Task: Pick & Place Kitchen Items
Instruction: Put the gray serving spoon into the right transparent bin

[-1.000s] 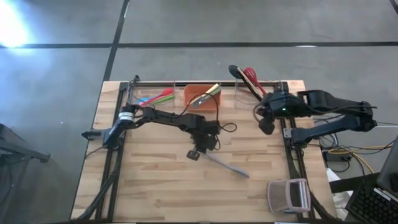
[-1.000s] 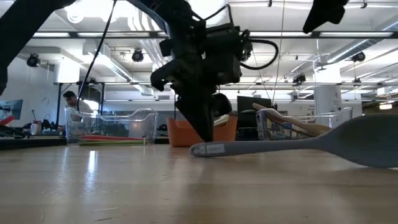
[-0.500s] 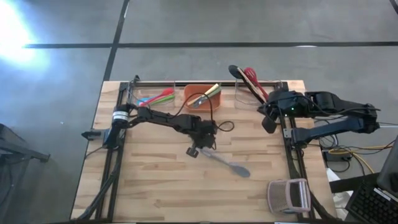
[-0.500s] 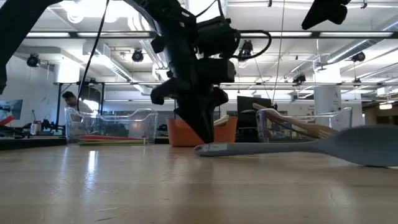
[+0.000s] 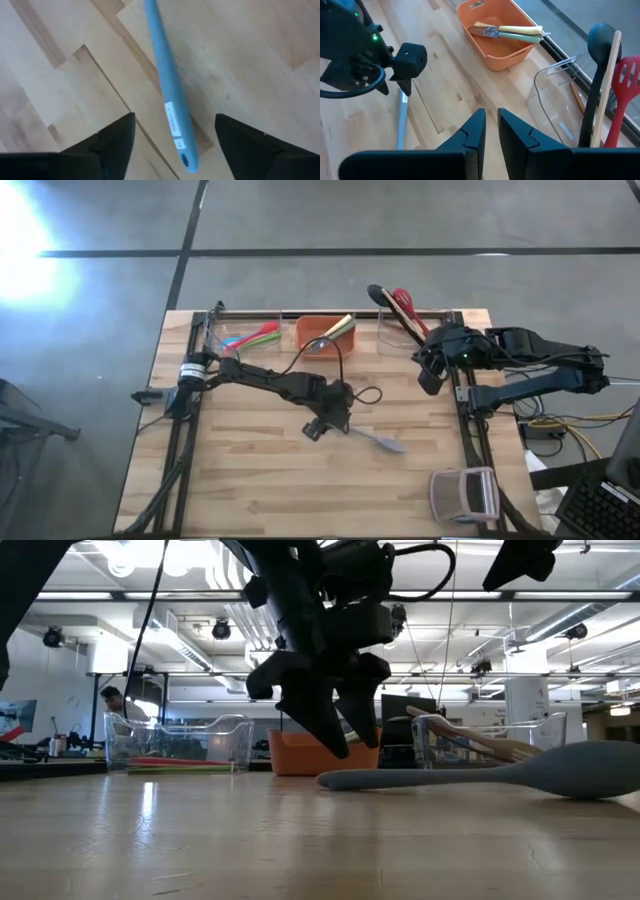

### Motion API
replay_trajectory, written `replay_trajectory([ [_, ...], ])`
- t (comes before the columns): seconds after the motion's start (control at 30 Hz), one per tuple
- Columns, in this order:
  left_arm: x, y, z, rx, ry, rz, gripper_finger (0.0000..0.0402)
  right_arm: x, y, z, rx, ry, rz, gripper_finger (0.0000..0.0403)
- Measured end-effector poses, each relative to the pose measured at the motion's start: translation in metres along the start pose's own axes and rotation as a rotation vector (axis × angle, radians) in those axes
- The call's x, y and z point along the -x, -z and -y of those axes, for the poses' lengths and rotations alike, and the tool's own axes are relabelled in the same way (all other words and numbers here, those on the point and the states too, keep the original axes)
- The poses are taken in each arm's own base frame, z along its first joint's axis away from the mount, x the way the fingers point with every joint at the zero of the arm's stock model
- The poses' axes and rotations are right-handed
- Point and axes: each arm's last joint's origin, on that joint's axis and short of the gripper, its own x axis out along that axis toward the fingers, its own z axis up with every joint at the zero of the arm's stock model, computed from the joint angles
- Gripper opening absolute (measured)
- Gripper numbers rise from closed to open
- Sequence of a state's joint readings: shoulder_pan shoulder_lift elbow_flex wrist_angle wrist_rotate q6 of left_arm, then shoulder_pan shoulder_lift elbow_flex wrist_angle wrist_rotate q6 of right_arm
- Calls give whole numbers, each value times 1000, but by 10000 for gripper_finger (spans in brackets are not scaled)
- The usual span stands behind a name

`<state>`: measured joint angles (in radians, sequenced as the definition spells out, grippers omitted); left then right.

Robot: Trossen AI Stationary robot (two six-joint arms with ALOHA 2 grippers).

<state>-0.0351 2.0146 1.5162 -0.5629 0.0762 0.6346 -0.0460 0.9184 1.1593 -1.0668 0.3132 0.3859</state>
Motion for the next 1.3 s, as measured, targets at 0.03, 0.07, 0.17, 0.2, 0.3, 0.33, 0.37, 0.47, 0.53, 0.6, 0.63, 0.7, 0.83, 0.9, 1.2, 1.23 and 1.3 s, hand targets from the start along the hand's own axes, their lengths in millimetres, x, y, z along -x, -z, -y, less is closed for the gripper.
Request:
replay_trajectory([
  [0.03, -1, -1, 1, -1, 0, 2, 279, 0, 0, 0, 0, -1, 1, 43],
  [0.07, -1, -1, 1, -3, 1, 2, 286, 0, 0, 0, 0, -1, 1, 43],
  [0.17, -5, -1, 3, -7, -1, 9, 292, 0, 0, 0, 0, -1, 1, 43],
  [0.2, -6, -1, 4, -9, -1, 12, 292, 0, 0, 0, 0, -1, 1, 43],
  [0.3, -9, 0, 7, 11, 11, 18, 288, 0, 0, 0, 0, -1, 1, 43],
  [0.33, -11, 1, 8, 26, 18, 26, 287, 0, 0, 0, -1, -1, 1, 43],
  [0.37, -13, 2, 10, 44, 26, 35, 286, 0, 0, 0, -3, -1, 1, 43],
  [0.47, -19, 5, 15, 83, 28, 54, 284, 0, 0, 0, -3, -1, 1, 43],
  [0.53, -24, 7, 17, 100, 10, 76, 284, 0, 0, 0, -4, -1, 1, 43],
  [0.6, -27, 10, 19, 133, 4, 88, 284, 0, 0, 0, -4, -1, 2, 43],
  [0.63, -29, 12, 19, 150, 2, 89, 284, 0, 0, 0, -4, -1, 2, 43],
  [0.7, -32, 16, 21, 174, -1, 88, 284, 0, 0, 0, -4, -1, 2, 43],
  [0.83, -36, 22, 24, 192, -2, 85, 284, 0, -1, 0, -5, -2, 5, 43],
  [0.9, -37, 24, 25, 200, -15, 77, 282, 0, -1, 0, -7, -4, 10, 43],
  [1.2, -37, 24, 25, 202, -27, 77, 197, 0, -4, -1, -12, -13, 34, 43],
  [1.23, -37, 24, 25, 202, -30, 76, 182, 0, -4, -1, -12, -13, 34, 43],
  [1.3, -37, 24, 24, 203, -35, 75, 151, 0, -4, -1, -11, -13, 34, 43],
])
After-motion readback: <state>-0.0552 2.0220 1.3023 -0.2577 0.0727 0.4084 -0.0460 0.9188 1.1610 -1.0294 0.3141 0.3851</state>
